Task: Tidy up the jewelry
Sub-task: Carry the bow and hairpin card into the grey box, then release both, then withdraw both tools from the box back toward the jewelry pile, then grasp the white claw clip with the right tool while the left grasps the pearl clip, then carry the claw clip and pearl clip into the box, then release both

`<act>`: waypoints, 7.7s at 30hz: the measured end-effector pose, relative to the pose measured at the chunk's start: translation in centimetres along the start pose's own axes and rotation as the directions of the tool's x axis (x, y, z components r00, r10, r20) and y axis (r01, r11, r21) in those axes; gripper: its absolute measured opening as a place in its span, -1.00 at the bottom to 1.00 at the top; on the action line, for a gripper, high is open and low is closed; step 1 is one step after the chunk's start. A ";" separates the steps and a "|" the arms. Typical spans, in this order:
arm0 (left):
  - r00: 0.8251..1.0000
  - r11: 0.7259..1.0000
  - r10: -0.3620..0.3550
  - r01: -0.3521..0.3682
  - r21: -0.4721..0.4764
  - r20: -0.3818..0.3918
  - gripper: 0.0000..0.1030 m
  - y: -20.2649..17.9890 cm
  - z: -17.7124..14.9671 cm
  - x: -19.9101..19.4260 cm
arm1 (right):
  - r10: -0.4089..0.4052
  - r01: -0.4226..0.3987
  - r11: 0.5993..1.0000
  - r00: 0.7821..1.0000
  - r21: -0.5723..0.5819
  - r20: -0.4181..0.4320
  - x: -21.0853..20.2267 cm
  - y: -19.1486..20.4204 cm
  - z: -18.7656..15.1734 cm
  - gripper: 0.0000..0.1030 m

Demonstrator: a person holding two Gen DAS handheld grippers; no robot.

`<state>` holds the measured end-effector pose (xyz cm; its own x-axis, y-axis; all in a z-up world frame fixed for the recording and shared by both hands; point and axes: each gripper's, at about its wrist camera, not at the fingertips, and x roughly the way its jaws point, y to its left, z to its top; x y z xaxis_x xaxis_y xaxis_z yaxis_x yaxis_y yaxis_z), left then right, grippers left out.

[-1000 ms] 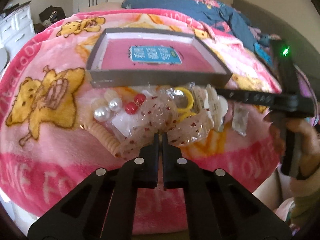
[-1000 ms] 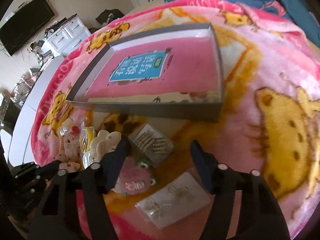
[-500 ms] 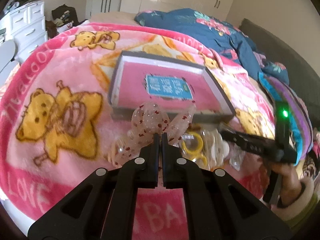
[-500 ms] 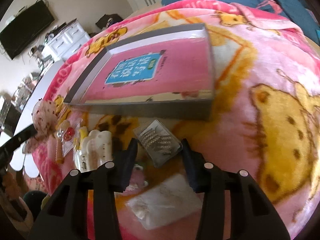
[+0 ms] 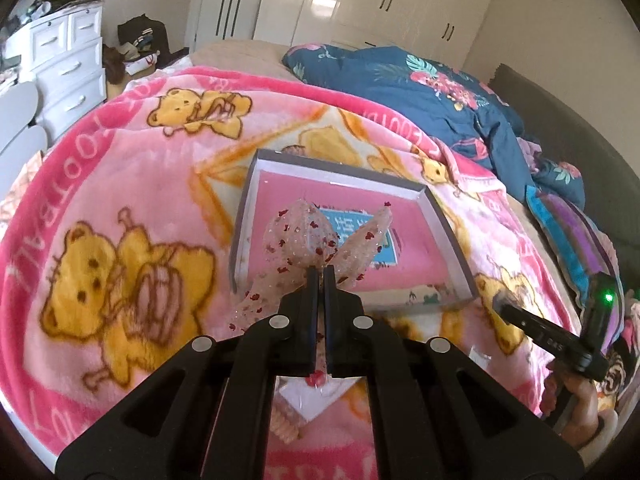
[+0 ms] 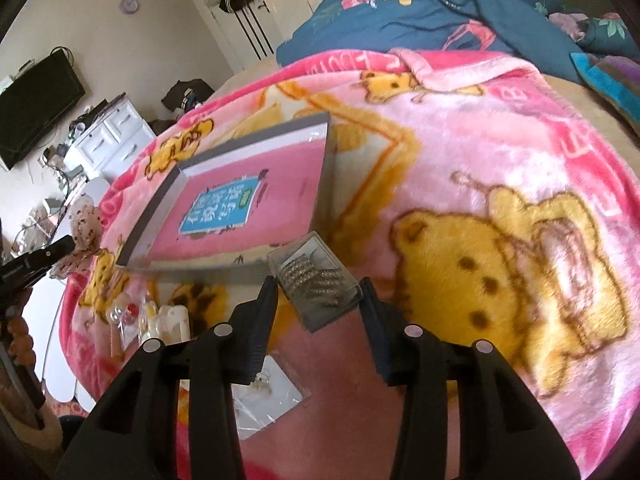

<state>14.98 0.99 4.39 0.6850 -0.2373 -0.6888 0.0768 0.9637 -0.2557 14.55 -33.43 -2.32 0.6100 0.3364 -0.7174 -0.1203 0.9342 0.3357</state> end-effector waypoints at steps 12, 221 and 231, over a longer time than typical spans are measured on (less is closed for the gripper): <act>1.000 0.999 0.020 -0.020 0.034 -0.001 -1.00 -0.4 3.5 3.4 | 0.019 -0.018 0.999 0.999 -0.037 0.033 0.2 2.6 2.5 -0.23; 0.993 0.987 0.121 -0.120 -0.105 0.001 -0.25 9.1 -3.4 -1.7 | 0.128 -0.120 0.946 0.992 -0.301 0.005 1.3 16.8 -3.1 -0.30; 0.989 0.983 0.141 -0.135 -0.126 0.038 -0.25 9.9 -2.6 -3.1 | 0.181 -0.173 0.931 0.983 -0.323 -0.004 2.3 19.0 -1.9 -0.30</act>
<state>11.75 10.95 2.22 0.7160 -0.0942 -0.6917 -0.1088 0.9637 -0.2439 12.13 -14.67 1.25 0.5751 0.5004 -0.6472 -0.4701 0.8496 0.2391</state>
